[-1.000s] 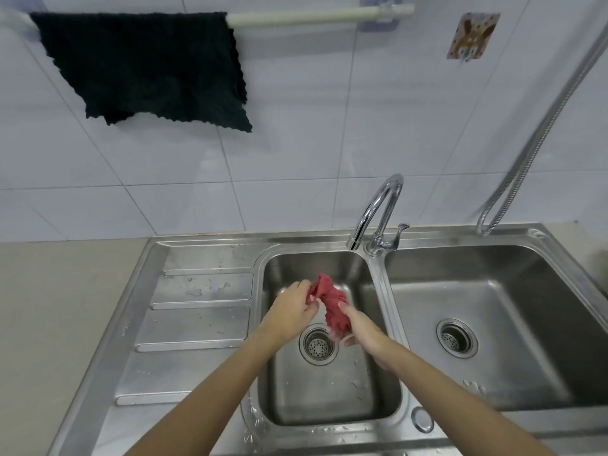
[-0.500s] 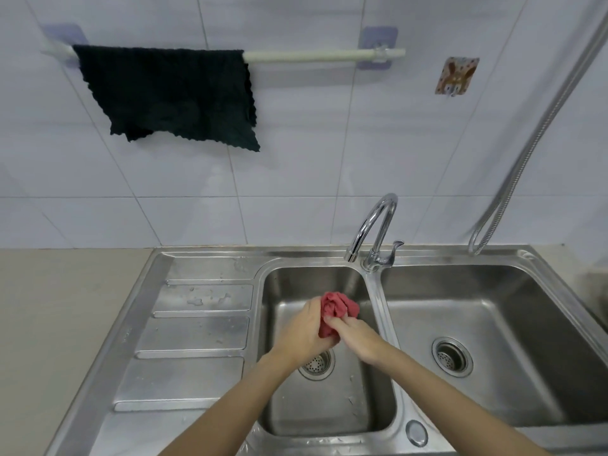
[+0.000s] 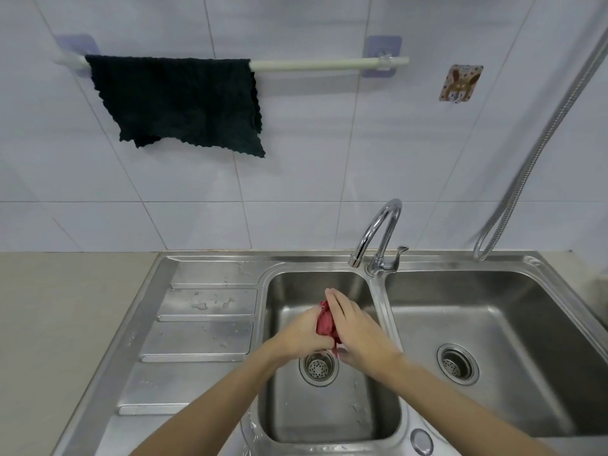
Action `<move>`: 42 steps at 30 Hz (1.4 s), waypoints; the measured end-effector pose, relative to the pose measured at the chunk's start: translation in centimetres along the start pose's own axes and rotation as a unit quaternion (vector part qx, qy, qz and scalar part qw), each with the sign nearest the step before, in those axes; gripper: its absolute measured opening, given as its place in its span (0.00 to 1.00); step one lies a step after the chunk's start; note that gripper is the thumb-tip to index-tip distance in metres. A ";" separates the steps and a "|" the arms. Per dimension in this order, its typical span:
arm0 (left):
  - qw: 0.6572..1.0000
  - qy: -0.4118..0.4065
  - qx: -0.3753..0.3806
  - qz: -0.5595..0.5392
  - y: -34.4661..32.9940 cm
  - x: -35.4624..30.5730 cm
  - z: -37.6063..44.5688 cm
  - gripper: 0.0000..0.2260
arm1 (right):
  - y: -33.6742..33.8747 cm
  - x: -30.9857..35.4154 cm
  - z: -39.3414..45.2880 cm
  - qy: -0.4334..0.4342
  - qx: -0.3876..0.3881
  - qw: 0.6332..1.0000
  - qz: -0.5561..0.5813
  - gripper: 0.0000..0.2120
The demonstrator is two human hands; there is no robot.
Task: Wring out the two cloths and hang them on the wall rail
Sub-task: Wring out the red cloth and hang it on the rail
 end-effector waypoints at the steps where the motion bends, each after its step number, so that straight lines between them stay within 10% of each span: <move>1: 1.000 0.004 0.010 0.003 0.1 -0.3 0.0 0.17 | -0.2 0.0 0.2 -0.006 0.000 1.000 -0.008 0.47; 11: 0.962 0.048 -0.015 0.268 0.1 -1.2 1.7 0.11 | -0.9 0.0 2.6 0.004 -0.055 0.989 -0.134 0.20; 17: 0.988 0.126 0.087 -0.027 1.8 -0.7 1.2 0.06 | -0.9 -0.6 1.8 0.020 -0.113 0.986 -0.120 0.24; 23: 0.971 0.118 0.189 -0.081 2.2 -1.2 1.4 0.09 | -1.5 -0.5 2.0 0.063 -0.126 0.989 -0.049 0.20; 36: 0.887 0.001 0.003 0.462 -0.5 1.7 4.4 0.08 | -2.0 -1.5 4.6 0.057 0.124 0.955 -0.263 0.08; 42: 0.838 -0.057 -0.046 0.541 0.9 1.8 4.5 0.08 | -2.0 -0.6 6.1 -0.064 0.161 0.978 -0.120 0.09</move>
Point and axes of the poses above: each hand's wrist, its own z-axis towards the middle knuckle, its own y-axis out of the back of the hand, x = y × z, the point moved 3 cm from there along z, towards the middle knuckle, and after that the axes turned 15 degrees about z, right-handed, at the moved point
